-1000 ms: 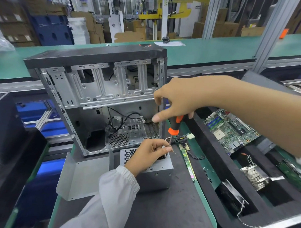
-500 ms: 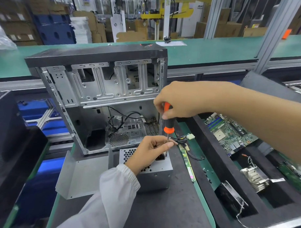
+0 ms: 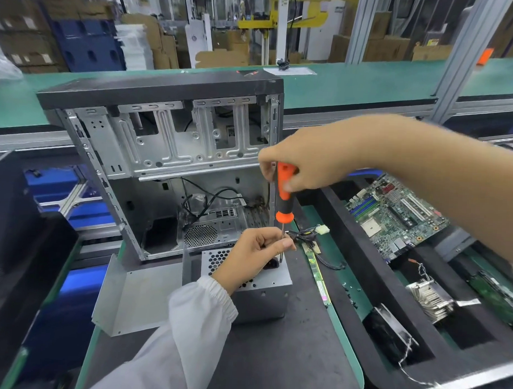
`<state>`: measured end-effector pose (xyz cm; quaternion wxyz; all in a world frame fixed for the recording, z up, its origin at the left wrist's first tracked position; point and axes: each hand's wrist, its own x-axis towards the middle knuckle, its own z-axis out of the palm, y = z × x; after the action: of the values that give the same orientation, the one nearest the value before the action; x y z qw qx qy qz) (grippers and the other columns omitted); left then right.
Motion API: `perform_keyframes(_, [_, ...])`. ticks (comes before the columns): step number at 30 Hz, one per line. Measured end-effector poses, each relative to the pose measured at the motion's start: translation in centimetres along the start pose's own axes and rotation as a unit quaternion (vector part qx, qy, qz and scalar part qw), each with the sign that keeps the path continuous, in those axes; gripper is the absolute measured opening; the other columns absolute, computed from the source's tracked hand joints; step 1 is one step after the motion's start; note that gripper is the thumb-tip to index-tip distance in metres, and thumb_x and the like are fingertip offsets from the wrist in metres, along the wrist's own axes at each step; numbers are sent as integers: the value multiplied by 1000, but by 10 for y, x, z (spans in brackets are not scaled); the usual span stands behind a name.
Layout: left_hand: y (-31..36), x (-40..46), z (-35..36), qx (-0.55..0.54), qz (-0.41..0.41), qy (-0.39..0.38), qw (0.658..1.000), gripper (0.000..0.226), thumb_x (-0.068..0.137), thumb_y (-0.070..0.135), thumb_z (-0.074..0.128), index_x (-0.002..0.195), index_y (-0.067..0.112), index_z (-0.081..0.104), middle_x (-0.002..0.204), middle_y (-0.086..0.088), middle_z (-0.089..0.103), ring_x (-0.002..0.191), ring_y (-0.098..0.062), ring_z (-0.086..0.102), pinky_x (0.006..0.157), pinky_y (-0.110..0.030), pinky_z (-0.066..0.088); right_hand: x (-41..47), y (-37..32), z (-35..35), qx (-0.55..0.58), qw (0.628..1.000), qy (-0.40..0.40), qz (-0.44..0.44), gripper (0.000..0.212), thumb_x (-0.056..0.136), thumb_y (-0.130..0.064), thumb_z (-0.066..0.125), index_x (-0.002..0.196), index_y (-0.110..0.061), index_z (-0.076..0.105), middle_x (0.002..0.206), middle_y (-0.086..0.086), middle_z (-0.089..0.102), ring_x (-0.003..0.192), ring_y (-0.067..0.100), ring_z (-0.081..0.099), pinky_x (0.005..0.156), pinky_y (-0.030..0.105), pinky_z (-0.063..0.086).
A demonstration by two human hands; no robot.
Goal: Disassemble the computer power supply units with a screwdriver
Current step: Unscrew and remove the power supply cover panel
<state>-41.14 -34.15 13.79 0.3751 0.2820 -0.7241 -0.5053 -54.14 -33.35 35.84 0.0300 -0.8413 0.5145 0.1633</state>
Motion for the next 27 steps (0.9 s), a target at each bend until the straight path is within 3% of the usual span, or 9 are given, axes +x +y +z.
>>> perform_keyframes(4, [-1,0,-1,-4,-5,2,1000,22,93,35,62,85,20,75,60,-26,28,56,-16,22,53,-14,23,-5,-1,-4,31,999,-9,-8,59,75,-62,65,122,-31,43,105,6,55,87,30,65,82,47,53])
perform_keyframes(7, [-3,0,-1,1,-11,4,1000,24,93,39,62,88,20,76,60,-26,29,59,-26,21,56,-16,26,-5,-9,4,-34,995,51,80,78,68,-85,41,103,-17,54,85,6,64,72,24,65,60,34,50])
perform_keyframes(10, [-5,1,-1,-4,-10,1,1000,24,94,42,61,88,24,76,61,-22,32,57,-25,24,59,-16,28,0,-9,8,-104,986,88,99,61,88,-70,35,86,-12,55,82,8,67,62,20,54,50,29,34])
perform_keyframes(13, [-5,2,-1,-5,-15,-3,1000,26,91,48,61,87,26,75,64,-27,40,61,-29,27,62,-26,26,-1,-1,0,-11,1000,8,12,16,92,-30,56,105,-22,52,99,8,63,86,31,62,71,45,50])
perform_keyframes(16, [-6,2,-1,1,-15,-8,1000,25,93,45,61,87,25,75,61,-27,41,60,-35,24,57,-28,22,-4,1,-6,42,999,-10,-19,33,84,-38,66,111,-31,48,99,4,58,91,31,62,83,50,50])
perform_keyframes(20, [-9,1,-2,7,-17,0,1000,24,96,40,59,87,23,74,54,3,22,53,-13,20,59,-25,25,-3,-7,2,-18,994,65,81,71,72,-82,43,90,-14,51,75,4,62,65,24,66,60,35,52])
perform_keyframes(23, [-8,1,-2,8,-18,0,1000,24,96,41,59,86,25,74,57,-10,25,54,-16,21,63,-30,24,2,-6,7,-77,990,84,85,60,89,-66,41,77,-9,53,68,11,66,63,24,62,55,32,45])
perform_keyframes(25, [-6,1,-2,10,-17,-4,1000,24,96,40,59,86,24,74,61,-24,32,58,-30,22,60,-31,21,3,-2,1,-46,998,24,32,28,93,-41,54,98,-13,56,92,11,66,81,29,65,70,40,52])
perform_keyframes(27, [-5,1,-2,10,-19,-10,1000,23,96,39,59,85,24,74,62,-27,37,61,-37,24,59,-29,22,-1,1,-10,11,999,-32,-12,31,85,-27,67,111,-28,51,109,8,57,92,31,61,84,48,50])
